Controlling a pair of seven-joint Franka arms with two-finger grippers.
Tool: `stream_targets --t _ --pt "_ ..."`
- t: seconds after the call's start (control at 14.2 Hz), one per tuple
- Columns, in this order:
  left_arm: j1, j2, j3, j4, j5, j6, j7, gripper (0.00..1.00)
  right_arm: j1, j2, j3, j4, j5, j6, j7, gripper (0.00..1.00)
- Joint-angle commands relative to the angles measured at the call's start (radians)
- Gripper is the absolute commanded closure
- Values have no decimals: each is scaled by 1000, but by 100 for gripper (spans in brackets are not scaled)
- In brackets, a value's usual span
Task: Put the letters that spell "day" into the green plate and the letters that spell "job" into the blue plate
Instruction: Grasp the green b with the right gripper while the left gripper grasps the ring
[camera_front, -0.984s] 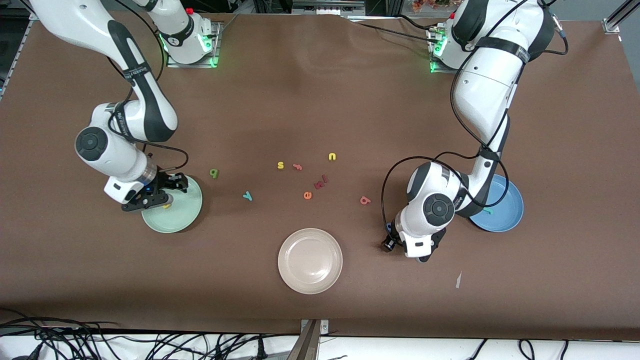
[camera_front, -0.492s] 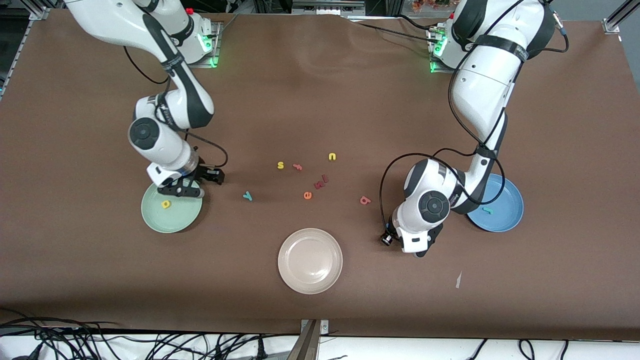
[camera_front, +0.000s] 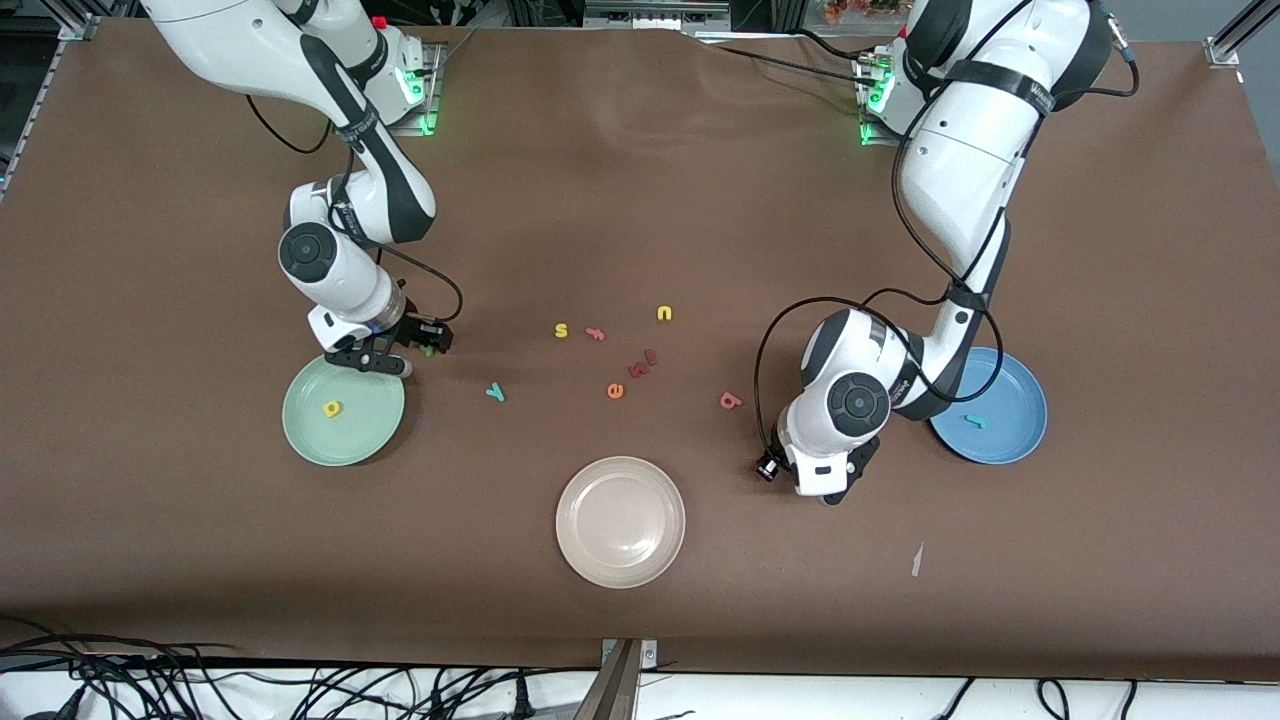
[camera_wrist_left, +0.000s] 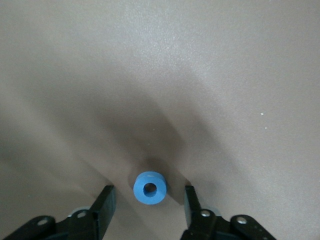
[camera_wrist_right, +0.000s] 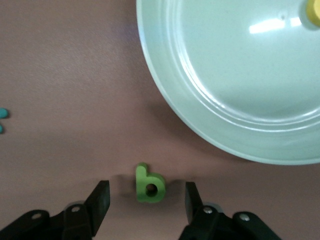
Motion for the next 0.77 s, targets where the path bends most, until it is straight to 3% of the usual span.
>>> stream_targets --t 0.0,0.42,0.7 --pt "-7 -35 11 -50 -3 6 -9 58 0 -18 1 -31 18 21 16 34" --pt "-8 -35 13 -56 23 5 -12 90 0 -9 1 -44 15 48 4 54" --pt "4 -62 15 -37 42 -68 11 100 2 -4 2 -44 4 51 2 71"
